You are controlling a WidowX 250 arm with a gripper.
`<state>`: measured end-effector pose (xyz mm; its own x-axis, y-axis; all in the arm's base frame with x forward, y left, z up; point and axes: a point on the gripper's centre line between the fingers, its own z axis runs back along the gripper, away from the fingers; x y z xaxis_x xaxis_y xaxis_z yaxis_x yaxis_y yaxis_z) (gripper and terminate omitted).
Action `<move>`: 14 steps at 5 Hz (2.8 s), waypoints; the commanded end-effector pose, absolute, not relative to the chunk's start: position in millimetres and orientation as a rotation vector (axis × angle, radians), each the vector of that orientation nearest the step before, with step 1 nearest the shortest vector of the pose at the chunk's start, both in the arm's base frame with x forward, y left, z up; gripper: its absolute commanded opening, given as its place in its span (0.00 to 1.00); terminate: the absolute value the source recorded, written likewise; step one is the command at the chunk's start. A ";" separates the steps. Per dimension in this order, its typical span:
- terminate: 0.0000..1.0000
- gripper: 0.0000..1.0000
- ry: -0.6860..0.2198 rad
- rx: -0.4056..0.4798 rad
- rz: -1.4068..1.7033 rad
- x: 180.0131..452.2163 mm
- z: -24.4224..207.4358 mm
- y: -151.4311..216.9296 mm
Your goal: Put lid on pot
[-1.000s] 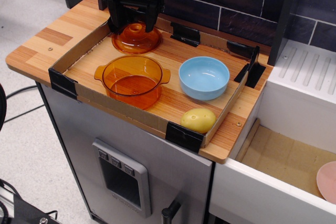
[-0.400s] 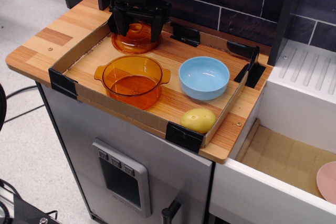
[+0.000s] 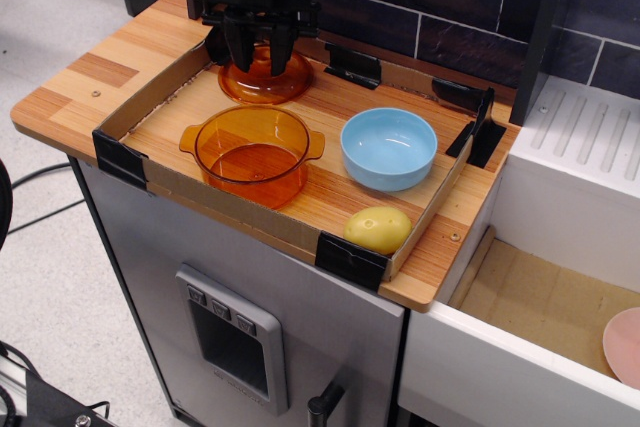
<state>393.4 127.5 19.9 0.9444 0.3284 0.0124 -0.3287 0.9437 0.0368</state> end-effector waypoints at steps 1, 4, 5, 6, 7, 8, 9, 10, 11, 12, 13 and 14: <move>0.00 0.00 -0.030 -0.034 0.291 392.3 84.7 116.5; 0.00 0.00 -0.047 -0.104 0.236 376.3 121.6 103.6; 0.00 0.00 -0.021 -0.108 0.180 355.1 119.3 99.6; 0.00 0.00 -0.029 -0.109 0.136 343.0 133.0 100.3; 0.00 0.00 -0.049 -0.086 0.107 330.7 124.6 95.1; 0.00 0.00 -0.056 -0.060 0.072 318.7 112.4 86.4; 0.00 0.00 -0.057 -0.037 0.039 308.0 100.6 79.5; 0.00 0.00 -0.059 -0.007 0.008 300.1 86.1 69.8; 0.00 0.00 -0.061 0.006 -0.003 296.3 78.2 63.4; 0.00 0.00 -0.060 0.014 -0.007 291.4 74.2 62.7; 0.00 1.00 -0.032 -0.022 -0.003 283.1 64.2 62.7; 0.00 1.00 -0.068 -0.056 0.006 282.5 82.1 74.5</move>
<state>275.2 67.9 59.8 0.9997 0.0210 -0.0134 -0.0220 0.9962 -0.0841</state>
